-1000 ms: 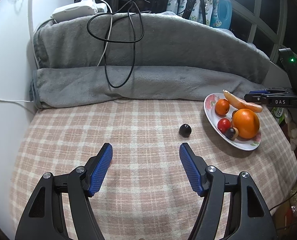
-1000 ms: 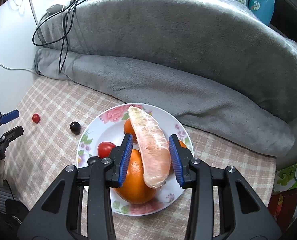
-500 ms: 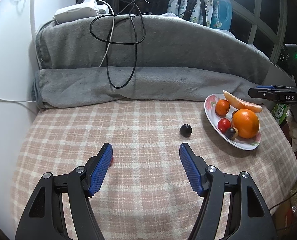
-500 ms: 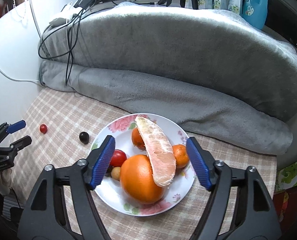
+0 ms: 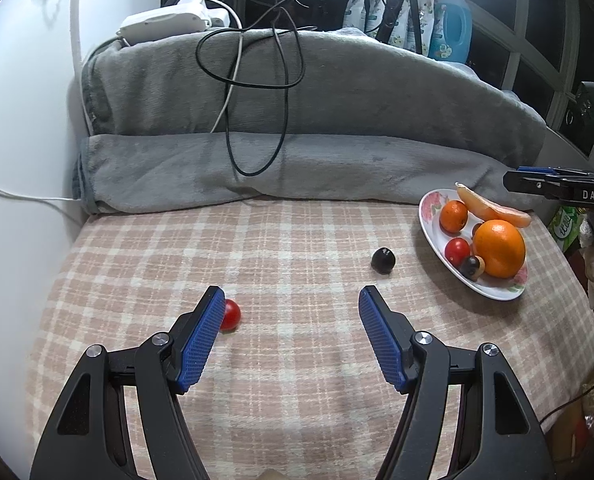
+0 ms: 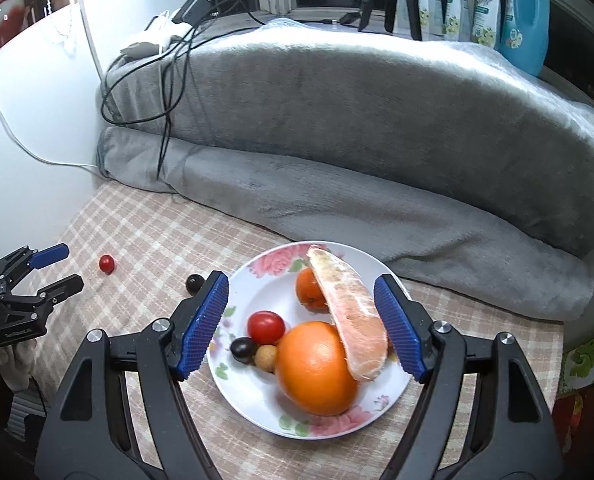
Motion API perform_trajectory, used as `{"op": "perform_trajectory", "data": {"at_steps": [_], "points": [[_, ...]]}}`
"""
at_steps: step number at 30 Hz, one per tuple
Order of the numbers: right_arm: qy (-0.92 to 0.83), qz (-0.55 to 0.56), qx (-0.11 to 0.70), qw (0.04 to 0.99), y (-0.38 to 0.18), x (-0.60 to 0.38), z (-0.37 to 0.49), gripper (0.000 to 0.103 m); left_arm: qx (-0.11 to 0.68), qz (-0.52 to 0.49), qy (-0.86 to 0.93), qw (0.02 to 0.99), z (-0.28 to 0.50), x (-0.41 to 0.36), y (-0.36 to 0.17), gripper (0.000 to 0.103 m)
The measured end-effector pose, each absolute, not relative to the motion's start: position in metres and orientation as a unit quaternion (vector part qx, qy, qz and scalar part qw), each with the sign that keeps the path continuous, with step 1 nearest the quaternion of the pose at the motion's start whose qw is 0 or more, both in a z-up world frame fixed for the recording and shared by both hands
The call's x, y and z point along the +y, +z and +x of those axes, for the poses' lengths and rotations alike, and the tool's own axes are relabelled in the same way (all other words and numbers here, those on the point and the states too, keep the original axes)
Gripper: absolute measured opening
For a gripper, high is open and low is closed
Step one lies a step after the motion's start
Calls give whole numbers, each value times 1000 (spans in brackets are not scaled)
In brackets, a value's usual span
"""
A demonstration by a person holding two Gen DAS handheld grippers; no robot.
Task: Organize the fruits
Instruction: 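Reach the left tool to the red cherry tomato while the right tool reaches the dark grape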
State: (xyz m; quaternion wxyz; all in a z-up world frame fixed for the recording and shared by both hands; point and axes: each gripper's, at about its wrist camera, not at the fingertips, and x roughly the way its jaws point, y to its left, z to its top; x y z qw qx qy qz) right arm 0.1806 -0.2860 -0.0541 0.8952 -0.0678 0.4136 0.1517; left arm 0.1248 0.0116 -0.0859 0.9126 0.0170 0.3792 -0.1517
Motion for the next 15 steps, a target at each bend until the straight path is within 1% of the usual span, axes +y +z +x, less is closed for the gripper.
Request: {"op": "perform_trajectory", "data": {"at_steps": [15], "points": [[206,-107,414,880,-63,-238,182,78,391,16,-104,914,131,45,-98,69]]}}
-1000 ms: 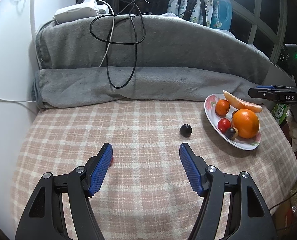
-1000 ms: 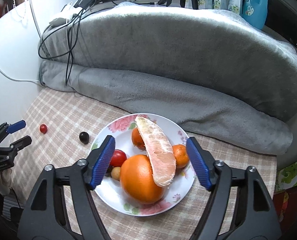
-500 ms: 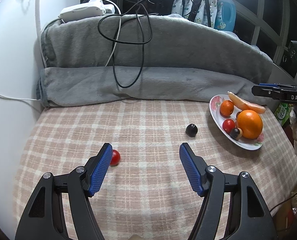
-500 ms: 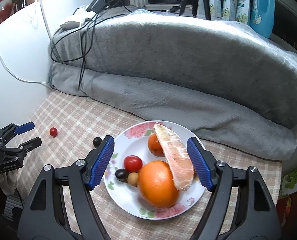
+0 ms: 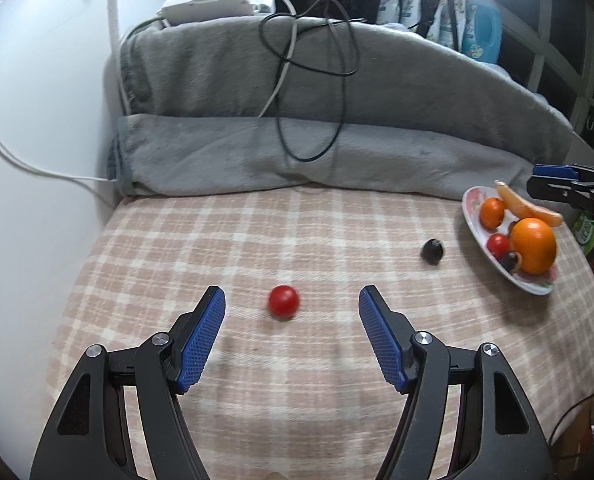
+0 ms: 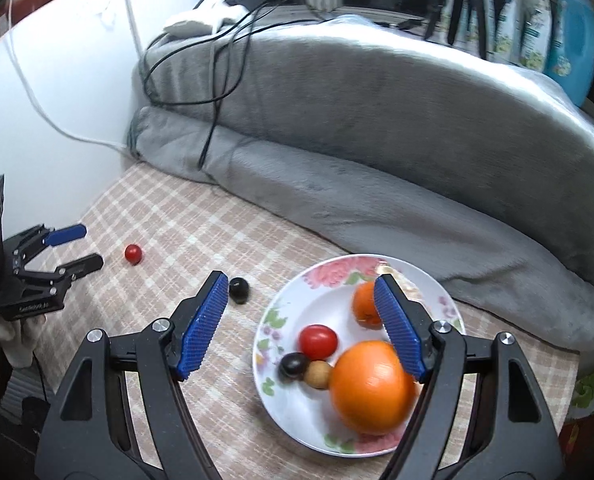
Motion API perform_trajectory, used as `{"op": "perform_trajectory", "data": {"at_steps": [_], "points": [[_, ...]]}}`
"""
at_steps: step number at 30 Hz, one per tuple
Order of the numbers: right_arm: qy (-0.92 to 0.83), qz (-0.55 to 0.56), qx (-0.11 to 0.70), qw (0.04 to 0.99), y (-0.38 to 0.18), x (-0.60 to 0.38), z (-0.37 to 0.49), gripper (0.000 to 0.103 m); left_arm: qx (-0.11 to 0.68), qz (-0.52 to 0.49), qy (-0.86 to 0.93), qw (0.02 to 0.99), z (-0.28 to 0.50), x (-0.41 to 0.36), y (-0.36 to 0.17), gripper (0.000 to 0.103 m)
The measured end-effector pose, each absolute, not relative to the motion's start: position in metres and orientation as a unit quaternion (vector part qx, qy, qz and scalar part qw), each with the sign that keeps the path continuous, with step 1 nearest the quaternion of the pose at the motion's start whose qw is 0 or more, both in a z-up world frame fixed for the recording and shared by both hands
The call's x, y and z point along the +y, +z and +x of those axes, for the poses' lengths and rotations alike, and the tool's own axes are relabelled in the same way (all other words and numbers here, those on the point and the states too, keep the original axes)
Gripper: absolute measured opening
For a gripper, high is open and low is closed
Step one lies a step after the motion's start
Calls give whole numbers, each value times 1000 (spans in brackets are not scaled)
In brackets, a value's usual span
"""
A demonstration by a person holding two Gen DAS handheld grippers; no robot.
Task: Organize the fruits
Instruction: 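Reach the left tool to the red cherry tomato while the right tool reaches the dark grape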
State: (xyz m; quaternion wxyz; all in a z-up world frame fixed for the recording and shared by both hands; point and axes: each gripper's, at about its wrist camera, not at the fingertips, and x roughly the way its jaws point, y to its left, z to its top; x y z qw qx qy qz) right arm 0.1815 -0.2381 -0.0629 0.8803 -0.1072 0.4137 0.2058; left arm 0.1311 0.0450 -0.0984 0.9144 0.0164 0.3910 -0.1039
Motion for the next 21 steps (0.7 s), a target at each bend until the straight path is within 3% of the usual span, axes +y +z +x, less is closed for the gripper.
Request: {"op": "perform_trajectory", "data": {"at_steps": [10,13,18,21], "points": [[228,-142,433,861,-85,-205,185,77,395,13,-101,913,137,55,-107,69],[240,-155,436,853,-89,-194,184,68,397,9,-106,912,139,55,-109,69],[252,-175,448,840,-98,-179,186,64,406,2,-112,907,143,57,-116,62],[256,-183,458,832,-106,-173,189,54,409,-1,-111,906,145,58,-120,62]]}}
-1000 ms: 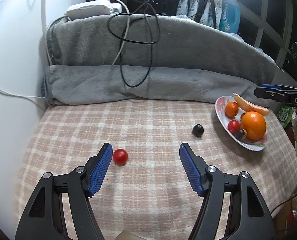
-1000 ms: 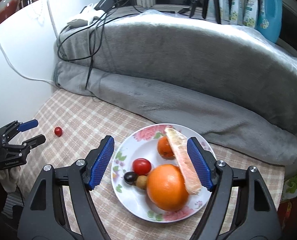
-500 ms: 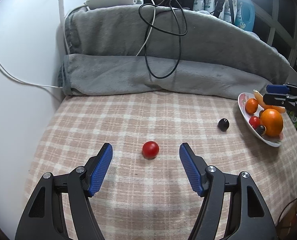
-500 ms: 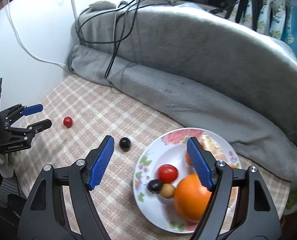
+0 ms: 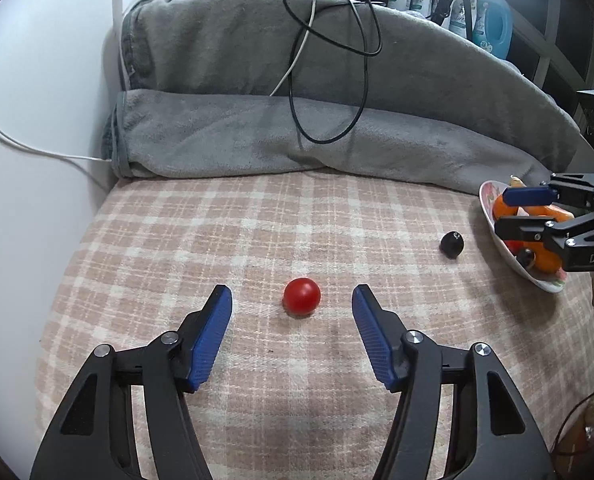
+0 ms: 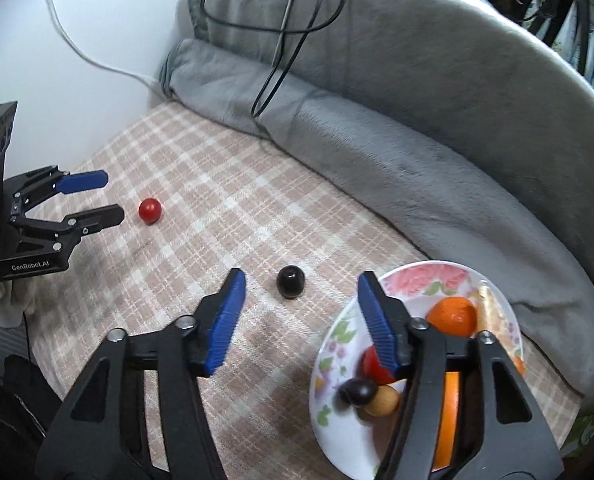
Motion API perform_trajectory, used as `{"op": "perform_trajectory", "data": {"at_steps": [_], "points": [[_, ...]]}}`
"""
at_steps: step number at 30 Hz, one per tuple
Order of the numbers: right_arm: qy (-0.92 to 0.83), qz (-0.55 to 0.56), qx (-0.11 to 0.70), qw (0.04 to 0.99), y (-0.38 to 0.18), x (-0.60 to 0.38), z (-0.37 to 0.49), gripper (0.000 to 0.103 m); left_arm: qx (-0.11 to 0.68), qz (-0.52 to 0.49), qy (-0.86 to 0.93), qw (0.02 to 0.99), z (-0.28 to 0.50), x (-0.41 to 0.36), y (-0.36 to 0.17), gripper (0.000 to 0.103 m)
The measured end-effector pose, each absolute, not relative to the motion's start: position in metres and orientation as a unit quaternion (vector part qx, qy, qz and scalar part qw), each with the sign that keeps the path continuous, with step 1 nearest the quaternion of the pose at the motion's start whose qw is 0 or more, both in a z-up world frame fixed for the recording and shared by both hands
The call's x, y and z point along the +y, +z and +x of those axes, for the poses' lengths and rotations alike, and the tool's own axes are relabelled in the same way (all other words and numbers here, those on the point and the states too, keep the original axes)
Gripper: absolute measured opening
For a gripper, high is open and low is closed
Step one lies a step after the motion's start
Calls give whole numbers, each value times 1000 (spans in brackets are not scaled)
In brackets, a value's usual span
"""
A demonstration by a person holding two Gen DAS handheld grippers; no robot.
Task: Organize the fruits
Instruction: 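Reach the left tool to the red cherry tomato while the right tool reaches the dark grape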
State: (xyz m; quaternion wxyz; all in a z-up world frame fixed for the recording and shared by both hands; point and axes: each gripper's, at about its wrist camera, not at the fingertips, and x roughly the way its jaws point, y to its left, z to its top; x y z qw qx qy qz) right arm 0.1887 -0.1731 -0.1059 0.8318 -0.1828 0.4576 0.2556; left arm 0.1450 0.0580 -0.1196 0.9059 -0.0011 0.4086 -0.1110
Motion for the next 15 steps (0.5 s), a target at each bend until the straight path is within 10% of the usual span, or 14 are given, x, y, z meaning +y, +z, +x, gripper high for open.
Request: {"op": "perform_trajectory", "data": {"at_steps": [15], "points": [[273,-214,485,803,-134,-150,203,40,431,-13,-126,893,160,56,-137,54]]}}
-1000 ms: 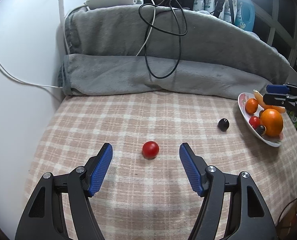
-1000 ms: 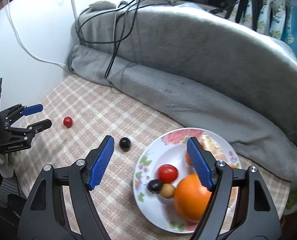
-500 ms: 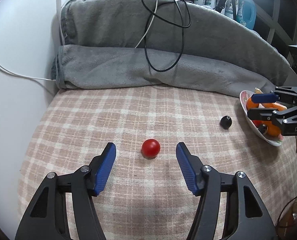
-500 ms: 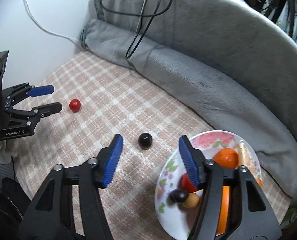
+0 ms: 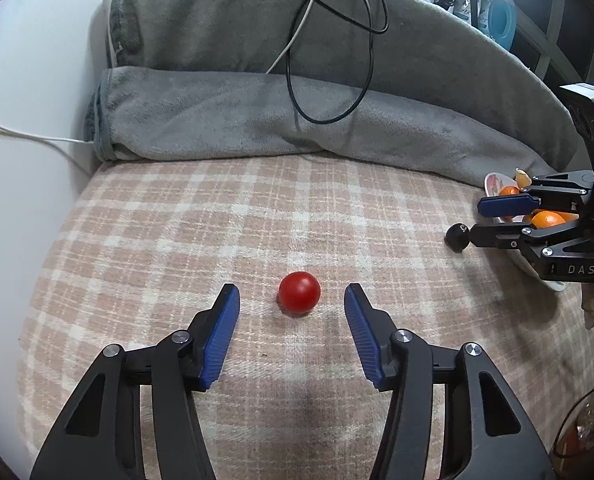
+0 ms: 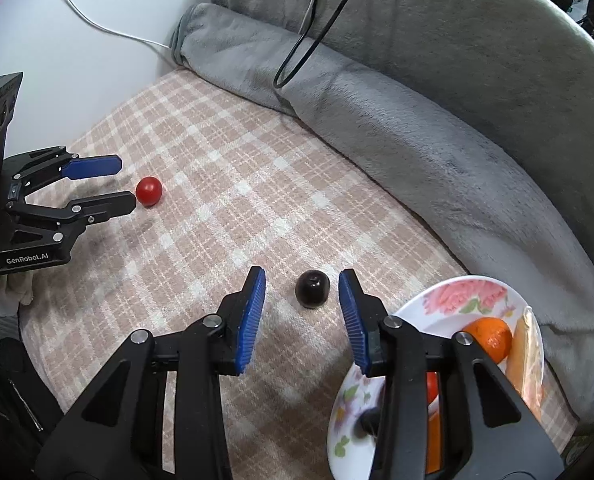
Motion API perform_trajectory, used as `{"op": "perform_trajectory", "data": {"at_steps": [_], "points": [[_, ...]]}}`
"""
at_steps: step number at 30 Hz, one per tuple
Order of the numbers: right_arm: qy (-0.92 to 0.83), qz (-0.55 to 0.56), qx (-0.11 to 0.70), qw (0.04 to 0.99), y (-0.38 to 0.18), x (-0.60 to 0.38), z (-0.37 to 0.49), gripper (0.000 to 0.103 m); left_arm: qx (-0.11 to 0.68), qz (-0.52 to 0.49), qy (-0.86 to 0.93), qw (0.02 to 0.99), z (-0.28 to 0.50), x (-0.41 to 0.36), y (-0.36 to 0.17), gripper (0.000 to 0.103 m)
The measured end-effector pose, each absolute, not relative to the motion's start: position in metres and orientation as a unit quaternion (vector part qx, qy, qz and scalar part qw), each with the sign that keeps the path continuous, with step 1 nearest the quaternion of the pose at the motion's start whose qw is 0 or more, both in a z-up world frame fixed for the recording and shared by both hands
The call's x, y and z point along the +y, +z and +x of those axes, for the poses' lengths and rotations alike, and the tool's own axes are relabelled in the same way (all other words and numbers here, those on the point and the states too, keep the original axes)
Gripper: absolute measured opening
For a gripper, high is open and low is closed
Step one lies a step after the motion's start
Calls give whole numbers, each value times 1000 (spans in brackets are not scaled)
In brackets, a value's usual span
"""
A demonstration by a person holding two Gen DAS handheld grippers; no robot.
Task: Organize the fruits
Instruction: 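Reach the left tool to the red cherry tomato while the right tool reaches the dark grape, then close the left tool on the cherry tomato while the right tool grasps the grape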
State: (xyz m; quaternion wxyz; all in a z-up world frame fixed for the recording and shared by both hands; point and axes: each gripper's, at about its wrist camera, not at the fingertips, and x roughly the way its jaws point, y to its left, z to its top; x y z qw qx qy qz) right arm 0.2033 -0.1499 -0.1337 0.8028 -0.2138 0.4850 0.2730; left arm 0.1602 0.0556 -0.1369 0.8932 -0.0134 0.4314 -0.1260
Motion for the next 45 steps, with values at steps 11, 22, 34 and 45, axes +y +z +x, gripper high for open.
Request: {"op": "perform_trajectory", "data": {"at_steps": [11,22,34,45], "points": [[268,-233,502,789,-153,-145,211,35,442,-18,-134,887,168,56,-146,53],[265,-251,506,781,-160,-139,215,34,455,-34,-140,879,175,61,-153,50],[258,-263,505,781,-161,-137,214,28,457,-24,-142,878,177,60,-155,38],[245,-259,504,787,-161,-142,219,22,454,-16,-148,878,181,60,-158,23]]}}
